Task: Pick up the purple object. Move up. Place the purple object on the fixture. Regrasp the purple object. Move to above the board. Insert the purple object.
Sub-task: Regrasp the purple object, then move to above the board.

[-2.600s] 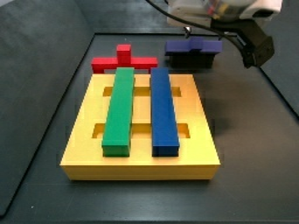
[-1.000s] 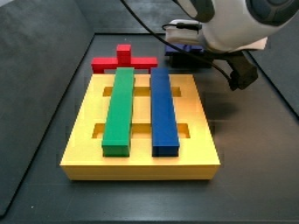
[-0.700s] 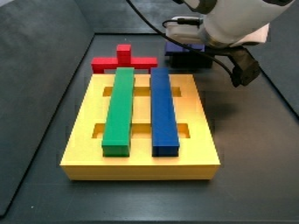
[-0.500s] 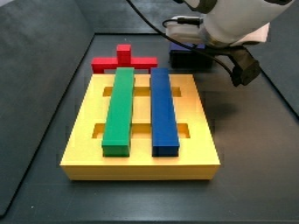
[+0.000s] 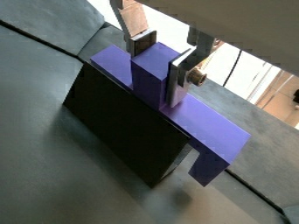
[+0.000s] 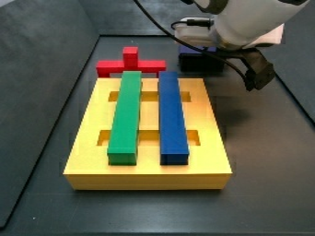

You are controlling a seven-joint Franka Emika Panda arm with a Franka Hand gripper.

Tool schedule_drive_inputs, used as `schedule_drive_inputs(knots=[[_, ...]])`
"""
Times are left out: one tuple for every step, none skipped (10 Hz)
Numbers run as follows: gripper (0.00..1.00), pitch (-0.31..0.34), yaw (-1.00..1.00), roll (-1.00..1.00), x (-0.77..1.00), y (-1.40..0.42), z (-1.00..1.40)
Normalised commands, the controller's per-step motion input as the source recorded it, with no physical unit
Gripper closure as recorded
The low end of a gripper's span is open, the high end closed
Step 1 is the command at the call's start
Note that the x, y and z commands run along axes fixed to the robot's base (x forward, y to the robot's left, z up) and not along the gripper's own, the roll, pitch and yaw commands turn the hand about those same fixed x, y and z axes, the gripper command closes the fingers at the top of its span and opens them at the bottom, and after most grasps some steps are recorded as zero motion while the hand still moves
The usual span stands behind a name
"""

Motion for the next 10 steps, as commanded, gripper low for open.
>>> schedule_drive_inputs(knots=[[1.00,0.000,0.00,0.00,0.00,0.00,0.00],[1.00,0.000,0.00,0.00,0.00,0.00,0.00],[1.00,0.000,0.00,0.00,0.00,0.00,0.00],[1.00,0.000,0.00,0.00,0.00,0.00,0.00],[1.00,0.000,0.00,0.00,0.00,0.00,0.00],[1.00,0.000,0.00,0.00,0.00,0.00,0.00],[1.00,0.000,0.00,0.00,0.00,0.00,0.00],[1.00,0.000,0.00,0.00,0.00,0.00,0.00],[1.00,0.000,0.00,0.00,0.00,0.00,0.00],[1.00,0.000,0.00,0.00,0.00,0.00,1.40]])
